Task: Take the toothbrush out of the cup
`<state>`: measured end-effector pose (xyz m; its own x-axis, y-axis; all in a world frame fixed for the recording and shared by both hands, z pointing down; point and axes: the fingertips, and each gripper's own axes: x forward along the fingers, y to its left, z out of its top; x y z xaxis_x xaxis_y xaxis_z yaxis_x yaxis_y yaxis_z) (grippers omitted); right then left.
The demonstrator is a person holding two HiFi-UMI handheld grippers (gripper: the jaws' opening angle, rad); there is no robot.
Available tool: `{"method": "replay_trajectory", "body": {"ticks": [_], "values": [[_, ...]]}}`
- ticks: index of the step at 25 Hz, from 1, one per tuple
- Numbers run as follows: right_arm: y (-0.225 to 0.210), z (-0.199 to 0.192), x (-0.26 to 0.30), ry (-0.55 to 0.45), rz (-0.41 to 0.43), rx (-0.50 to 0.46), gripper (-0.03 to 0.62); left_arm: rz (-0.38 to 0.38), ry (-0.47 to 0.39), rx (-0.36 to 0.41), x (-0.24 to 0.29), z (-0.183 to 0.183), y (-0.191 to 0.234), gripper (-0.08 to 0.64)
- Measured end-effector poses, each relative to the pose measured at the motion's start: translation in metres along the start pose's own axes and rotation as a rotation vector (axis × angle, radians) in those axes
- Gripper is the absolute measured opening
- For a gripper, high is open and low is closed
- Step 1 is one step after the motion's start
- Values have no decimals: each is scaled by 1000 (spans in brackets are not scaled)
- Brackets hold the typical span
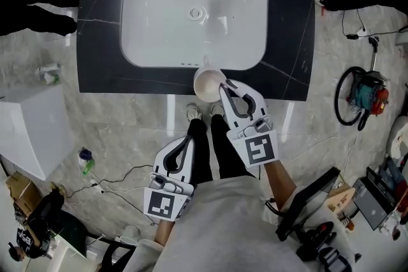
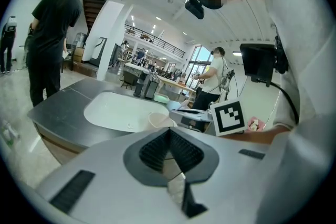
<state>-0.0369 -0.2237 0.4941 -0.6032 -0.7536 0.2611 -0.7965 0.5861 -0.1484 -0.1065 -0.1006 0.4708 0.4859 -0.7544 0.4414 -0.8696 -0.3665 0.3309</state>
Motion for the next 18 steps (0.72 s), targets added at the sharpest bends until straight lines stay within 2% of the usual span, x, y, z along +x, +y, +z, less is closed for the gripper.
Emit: {"method": "replay_trajectory", "body": {"ticks": [3,8,11,13,18], "values": [[2,2,-1,-6,2,-3,51,-6,-6,28,-3,0,0,3],[3,6,-3,-13,5,-9,51,7,-12,5,-4,3,0,5],[5,10,-4,-24,9,-17,51,3,-25,30,-5,6,0,3],[6,16,-6,-35,12,-22,49,13,-31,0,-6,10,-3,3],[13,35,-14,-75,15,-48,49,24,-73,-16,-14,27,-8,3]]}}
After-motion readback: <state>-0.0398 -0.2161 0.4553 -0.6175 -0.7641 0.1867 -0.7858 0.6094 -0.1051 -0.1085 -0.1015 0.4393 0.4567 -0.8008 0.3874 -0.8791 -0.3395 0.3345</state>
